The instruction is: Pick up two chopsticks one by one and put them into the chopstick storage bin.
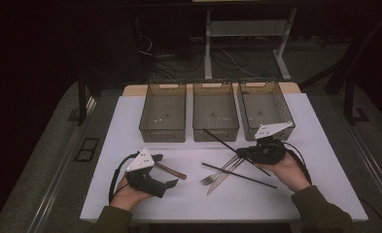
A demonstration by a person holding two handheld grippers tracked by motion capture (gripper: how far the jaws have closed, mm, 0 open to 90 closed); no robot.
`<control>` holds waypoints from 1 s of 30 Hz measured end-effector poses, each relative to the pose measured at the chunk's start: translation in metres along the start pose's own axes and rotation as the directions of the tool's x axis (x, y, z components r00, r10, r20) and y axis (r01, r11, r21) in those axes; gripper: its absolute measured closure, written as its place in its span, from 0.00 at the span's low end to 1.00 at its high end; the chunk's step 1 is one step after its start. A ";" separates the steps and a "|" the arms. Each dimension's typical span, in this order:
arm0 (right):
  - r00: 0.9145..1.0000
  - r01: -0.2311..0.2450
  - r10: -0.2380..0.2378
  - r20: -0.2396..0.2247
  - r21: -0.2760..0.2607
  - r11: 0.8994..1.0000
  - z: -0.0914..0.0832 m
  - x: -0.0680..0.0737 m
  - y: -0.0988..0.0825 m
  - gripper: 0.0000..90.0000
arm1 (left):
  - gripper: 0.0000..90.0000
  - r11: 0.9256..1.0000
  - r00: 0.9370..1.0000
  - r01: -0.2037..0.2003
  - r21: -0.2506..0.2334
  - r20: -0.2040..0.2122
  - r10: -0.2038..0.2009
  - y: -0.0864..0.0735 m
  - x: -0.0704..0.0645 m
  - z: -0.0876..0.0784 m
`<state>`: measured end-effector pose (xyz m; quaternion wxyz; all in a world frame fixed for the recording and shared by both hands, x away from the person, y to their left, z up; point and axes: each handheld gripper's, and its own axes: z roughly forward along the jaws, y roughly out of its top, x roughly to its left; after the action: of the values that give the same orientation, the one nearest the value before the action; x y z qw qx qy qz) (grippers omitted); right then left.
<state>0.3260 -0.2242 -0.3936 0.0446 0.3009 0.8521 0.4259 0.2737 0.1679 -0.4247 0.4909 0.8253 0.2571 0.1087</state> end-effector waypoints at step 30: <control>0.999 -0.030 0.030 0.016 -0.024 0.999 0.031 0.008 0.062 0.94 | 0.00 1.000 1.000 0.006 -0.011 -0.004 -0.006 0.002 -0.002 -0.001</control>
<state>0.3591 -0.1703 -0.3653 0.0488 0.3166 0.8421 0.4340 0.2726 0.1663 -0.4223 0.4953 0.8215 0.2598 0.1104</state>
